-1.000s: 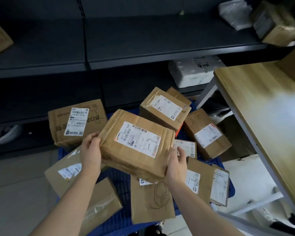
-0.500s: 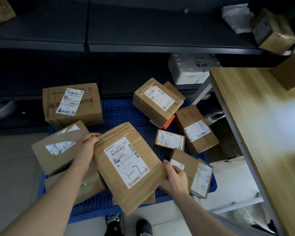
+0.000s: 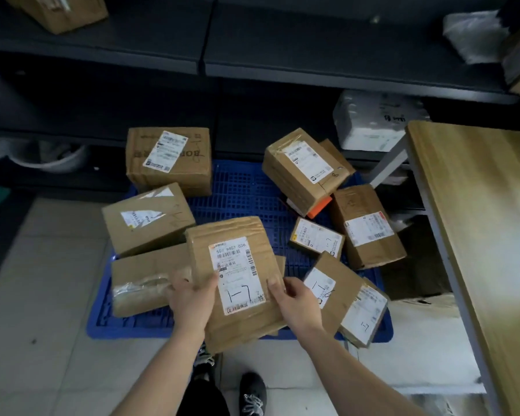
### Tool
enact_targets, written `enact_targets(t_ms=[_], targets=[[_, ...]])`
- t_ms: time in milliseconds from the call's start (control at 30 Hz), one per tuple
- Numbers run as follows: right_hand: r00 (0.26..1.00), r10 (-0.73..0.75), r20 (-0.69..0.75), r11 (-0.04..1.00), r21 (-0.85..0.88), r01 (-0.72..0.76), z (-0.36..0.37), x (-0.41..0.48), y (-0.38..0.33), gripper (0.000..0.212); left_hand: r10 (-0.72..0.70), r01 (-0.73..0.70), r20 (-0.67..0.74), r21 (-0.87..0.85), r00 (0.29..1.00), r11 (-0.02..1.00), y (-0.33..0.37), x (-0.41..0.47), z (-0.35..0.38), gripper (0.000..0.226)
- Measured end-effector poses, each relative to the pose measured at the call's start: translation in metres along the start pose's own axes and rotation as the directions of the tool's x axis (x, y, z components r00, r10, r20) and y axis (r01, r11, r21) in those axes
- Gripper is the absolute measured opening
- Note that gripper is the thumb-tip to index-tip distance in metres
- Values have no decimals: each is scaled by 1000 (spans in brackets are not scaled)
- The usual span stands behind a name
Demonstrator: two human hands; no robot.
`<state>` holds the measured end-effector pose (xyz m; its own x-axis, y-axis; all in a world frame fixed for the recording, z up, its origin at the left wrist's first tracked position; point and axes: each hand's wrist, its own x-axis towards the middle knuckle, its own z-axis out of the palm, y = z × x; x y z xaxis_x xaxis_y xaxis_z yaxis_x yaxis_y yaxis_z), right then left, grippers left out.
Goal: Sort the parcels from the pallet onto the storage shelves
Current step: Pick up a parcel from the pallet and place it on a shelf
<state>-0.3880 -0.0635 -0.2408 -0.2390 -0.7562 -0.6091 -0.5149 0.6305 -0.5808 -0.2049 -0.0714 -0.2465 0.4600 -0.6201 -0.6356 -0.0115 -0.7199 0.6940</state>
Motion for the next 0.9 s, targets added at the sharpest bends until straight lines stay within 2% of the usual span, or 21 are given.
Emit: enact_targets(t_ms=[133, 233, 333, 433, 500, 600, 700, 900], targets=[[999, -40, -18, 999, 23, 40, 7, -12, -6, 57, 44, -46, 51, 34, 998, 998, -21, -33, -8, 48], [982, -164, -92, 986, 17, 166, 6, -26, -14, 55, 123, -122, 29, -47, 992, 991, -14, -48, -20, 37], [951, -272, -150, 954, 85, 286, 7, -45, -26, 58, 222, -220, 3, -136, 975, 966, -1, -65, -43, 42], [926, -342, -160, 915, 167, 367, 15, -72, -52, 42, 255, -270, -95, -217, 962, 938, 7, -82, -76, 51], [903, -407, -139, 882, 196, 428, 25, -91, -72, 38, 242, -281, -167, -277, 956, 919, 10, -92, -103, 50], [847, -526, -72, 820, 221, 528, 49, -122, -103, 36, 218, -303, -265, -346, 939, 888, 10, -109, -151, 51], [786, -617, 25, 763, 262, 591, 80, -156, -128, 26, 183, -339, -375, -409, 909, 847, 0, -124, -201, 52], [637, -743, 203, 666, 319, 675, 153, -236, -167, 26, 100, -443, -572, -502, 814, 743, -29, -162, -307, 55]])
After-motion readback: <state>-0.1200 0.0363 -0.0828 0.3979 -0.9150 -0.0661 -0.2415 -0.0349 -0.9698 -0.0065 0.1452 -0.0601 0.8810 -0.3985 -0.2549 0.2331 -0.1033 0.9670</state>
